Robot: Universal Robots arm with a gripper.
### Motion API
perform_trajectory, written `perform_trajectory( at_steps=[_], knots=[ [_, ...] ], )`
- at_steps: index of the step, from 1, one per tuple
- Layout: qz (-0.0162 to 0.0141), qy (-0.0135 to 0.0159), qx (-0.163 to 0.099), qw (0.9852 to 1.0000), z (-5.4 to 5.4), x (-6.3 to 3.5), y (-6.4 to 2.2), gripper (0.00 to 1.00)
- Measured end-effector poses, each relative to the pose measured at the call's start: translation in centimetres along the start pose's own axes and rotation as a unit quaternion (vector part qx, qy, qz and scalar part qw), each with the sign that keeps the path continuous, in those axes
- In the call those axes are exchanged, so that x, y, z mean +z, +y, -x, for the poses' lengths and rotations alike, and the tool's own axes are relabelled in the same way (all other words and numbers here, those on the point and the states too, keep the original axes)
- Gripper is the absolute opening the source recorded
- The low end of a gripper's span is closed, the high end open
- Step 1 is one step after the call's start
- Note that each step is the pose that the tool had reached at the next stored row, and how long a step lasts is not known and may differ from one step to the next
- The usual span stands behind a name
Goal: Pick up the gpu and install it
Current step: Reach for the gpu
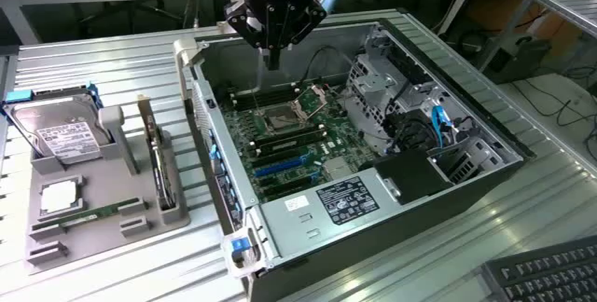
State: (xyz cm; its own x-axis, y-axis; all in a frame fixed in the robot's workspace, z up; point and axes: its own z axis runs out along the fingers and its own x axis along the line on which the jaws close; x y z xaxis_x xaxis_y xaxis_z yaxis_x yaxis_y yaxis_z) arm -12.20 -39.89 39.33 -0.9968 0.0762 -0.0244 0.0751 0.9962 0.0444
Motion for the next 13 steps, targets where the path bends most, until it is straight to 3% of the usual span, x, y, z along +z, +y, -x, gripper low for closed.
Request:
perform_trajectory(
  at_steps=[8,13],
  knots=[
    [0.0000,0.0000,0.000,1.0000,-0.1,0.00,-0.02,0.11],
    [0.0000,0.0000,0.000,1.0000,-1.7,-0.06,-0.41,0.11]
  ],
)
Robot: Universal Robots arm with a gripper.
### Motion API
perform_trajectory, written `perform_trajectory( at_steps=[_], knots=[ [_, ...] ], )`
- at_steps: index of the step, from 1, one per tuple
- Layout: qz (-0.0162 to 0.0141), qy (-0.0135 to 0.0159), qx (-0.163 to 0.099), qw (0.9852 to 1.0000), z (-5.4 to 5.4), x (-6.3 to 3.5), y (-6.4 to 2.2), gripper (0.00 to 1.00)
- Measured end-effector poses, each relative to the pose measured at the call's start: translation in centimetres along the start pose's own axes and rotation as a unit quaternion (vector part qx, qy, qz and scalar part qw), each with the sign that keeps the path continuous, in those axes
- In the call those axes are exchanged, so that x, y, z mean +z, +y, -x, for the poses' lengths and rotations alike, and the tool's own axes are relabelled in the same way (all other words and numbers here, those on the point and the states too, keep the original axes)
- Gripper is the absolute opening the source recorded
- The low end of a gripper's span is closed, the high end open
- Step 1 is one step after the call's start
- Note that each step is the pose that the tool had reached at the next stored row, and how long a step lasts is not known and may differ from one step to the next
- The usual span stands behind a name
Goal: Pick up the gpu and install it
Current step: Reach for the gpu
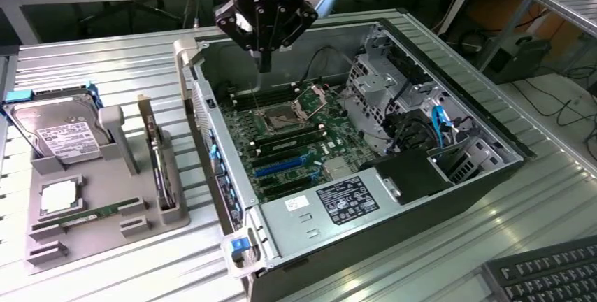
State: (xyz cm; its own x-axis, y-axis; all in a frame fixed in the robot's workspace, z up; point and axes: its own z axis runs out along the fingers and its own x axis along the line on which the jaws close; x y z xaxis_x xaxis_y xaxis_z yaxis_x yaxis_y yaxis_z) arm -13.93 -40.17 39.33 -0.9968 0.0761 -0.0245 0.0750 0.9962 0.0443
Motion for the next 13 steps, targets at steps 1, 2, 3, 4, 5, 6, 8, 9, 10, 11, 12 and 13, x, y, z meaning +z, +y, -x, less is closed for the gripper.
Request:
perform_trajectory(
  at_steps=[1,2,3,4,5,6,8,9,10,11,12,13],
  knots=[
    [0.0000,0.0000,0.000,1.0000,-0.4,-0.01,-0.08,0.11],
    [0.0001,0.0000,0.000,1.0000,-0.9,-0.02,-0.17,0.11],
    [0.0001,0.0000,0.000,1.0000,-1.3,-0.04,-0.25,0.11],
    [0.0000,0.0000,0.000,1.0000,-1.8,-0.06,-0.33,0.11],
    [0.0000,0.0000,0.000,1.0000,-2.2,-0.07,-0.40,0.11],
    [0.0000,0.0000,0.000,1.0000,-2.7,-0.08,-0.47,0.11],
    [0.0000,0.0000,0.000,1.0000,-4.0,-0.12,-0.68,0.11],
    [0.0000,0.0000,0.000,1.0000,-4.5,-0.14,-0.78,0.11],
    [-0.0001,0.0000,0.000,1.0000,-5.1,-0.16,-0.86,0.11],
    [-0.0002,0.0000,0.000,1.0000,-5.6,-0.17,-0.92,0.11],
    [-0.0003,0.0000,0.000,1.0000,-6.0,-0.16,-0.98,0.11],
    [-0.0007,-0.0001,0.000,1.0000,-6.9,-0.13,-1.09,0.11]
  ],
)
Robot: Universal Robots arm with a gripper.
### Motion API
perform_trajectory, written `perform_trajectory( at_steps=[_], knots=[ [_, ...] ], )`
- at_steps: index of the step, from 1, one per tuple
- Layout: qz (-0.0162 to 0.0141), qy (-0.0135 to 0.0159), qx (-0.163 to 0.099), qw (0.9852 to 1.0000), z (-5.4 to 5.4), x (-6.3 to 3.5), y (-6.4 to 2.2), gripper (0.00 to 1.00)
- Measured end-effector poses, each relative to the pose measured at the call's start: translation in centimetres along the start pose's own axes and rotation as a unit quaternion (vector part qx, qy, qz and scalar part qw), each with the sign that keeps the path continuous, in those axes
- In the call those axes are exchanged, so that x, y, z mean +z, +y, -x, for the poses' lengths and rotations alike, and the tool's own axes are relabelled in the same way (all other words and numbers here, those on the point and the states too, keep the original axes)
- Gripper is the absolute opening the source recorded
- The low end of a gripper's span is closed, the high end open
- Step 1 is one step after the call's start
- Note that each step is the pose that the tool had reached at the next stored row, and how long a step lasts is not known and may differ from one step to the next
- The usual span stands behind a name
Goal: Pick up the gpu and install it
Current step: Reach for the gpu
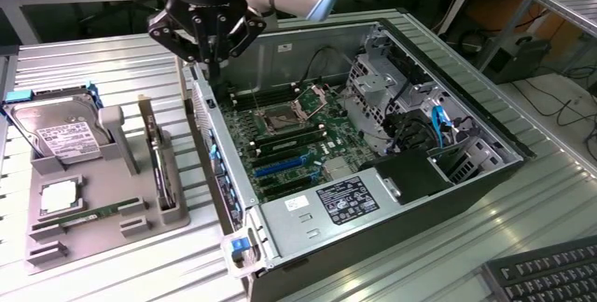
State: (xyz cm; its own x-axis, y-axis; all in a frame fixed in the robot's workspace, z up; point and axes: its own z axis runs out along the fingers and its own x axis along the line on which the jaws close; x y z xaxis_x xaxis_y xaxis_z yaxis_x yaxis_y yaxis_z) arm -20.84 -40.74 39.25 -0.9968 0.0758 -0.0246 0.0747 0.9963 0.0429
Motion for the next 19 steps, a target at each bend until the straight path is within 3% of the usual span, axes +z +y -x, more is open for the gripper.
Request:
perform_trajectory(
  at_steps=[8,14,19],
  knots=[
    [-0.0023,-0.0001,0.000,1.0000,-3.4,0.68,-0.46,0.11],
    [-0.0044,-0.0003,0.000,1.0000,-6.8,1.68,-0.80,0.11],
    [-0.0056,-0.0004,0.000,1.0000,-8.8,2.44,-1.03,0.11]
  ],
)
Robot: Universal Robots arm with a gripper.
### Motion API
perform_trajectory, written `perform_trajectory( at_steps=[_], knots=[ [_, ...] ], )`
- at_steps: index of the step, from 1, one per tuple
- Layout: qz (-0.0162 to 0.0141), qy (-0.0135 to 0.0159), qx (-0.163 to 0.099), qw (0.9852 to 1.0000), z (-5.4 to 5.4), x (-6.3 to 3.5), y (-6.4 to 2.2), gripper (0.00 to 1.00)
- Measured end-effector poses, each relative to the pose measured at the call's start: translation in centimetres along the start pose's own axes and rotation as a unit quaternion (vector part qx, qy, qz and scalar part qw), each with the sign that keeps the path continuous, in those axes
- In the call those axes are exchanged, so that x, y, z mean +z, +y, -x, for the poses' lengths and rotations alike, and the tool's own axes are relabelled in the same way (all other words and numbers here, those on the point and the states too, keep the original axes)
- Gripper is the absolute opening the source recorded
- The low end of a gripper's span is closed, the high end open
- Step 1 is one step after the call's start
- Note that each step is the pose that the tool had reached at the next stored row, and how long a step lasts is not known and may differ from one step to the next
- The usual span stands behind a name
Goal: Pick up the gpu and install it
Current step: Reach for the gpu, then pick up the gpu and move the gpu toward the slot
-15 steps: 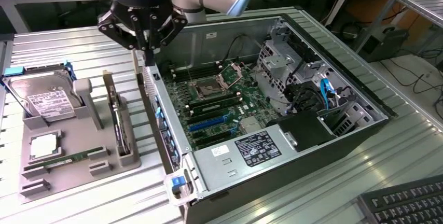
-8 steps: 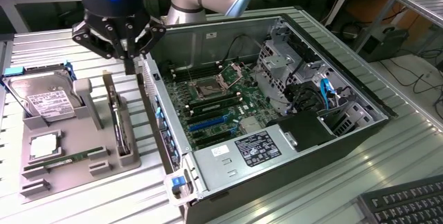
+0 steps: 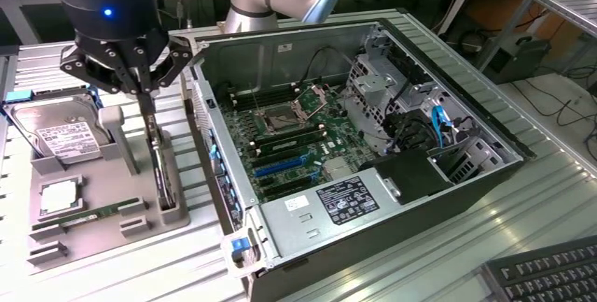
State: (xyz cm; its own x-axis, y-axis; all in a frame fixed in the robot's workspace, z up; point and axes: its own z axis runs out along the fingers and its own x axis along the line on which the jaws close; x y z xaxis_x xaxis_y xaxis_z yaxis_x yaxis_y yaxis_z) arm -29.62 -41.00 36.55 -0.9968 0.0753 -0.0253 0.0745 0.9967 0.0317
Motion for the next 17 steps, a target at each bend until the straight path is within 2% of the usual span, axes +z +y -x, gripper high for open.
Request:
perform_trajectory(
  at_steps=[14,15,16,17],
  knots=[
    [-0.0002,0.0002,0.000,1.0000,-0.19,0.22,-0.06,0.11],
    [-0.0002,0.0002,0.000,1.0000,-0.19,0.22,-0.06,0.17],
    [-0.0002,0.0002,0.000,1.0000,-0.19,0.22,-0.06,0.30],
    [-0.0002,0.0002,0.000,1.0000,-0.19,0.24,-0.06,0.30]
  ],
)
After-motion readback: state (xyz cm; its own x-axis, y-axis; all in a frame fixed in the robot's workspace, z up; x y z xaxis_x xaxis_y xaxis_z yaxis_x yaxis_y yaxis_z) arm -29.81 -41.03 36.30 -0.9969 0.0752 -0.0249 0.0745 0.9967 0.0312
